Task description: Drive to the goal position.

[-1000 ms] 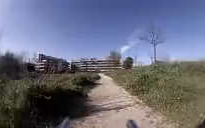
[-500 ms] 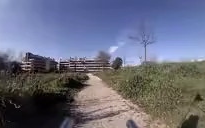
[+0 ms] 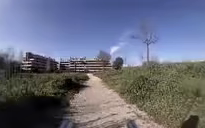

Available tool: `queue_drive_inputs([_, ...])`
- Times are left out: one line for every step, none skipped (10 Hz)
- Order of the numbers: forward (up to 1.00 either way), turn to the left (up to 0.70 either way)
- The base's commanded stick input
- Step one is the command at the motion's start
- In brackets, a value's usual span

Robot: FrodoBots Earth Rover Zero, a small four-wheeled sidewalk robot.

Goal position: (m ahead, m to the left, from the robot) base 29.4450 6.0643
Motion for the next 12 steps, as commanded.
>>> queue_drive_inputs([0.5, 0.0])
queue_drive_inputs([0.5, 0.0])
queue_drive_inputs([0.5, 0.0])
queue_drive_inputs([0.5, 0.0])
queue_drive_inputs([0.5, 0.0])
queue_drive_inputs([0.5, 0.0])
queue_drive_inputs([0.5, 0.0])
queue_drive_inputs([0.5, 0.0])
queue_drive_inputs([0.5, 0.0])
queue_drive_inputs([0.5, 0.0])
queue_drive_inputs([0.5, 0.0])
queue_drive_inputs([0.5, 0.0])
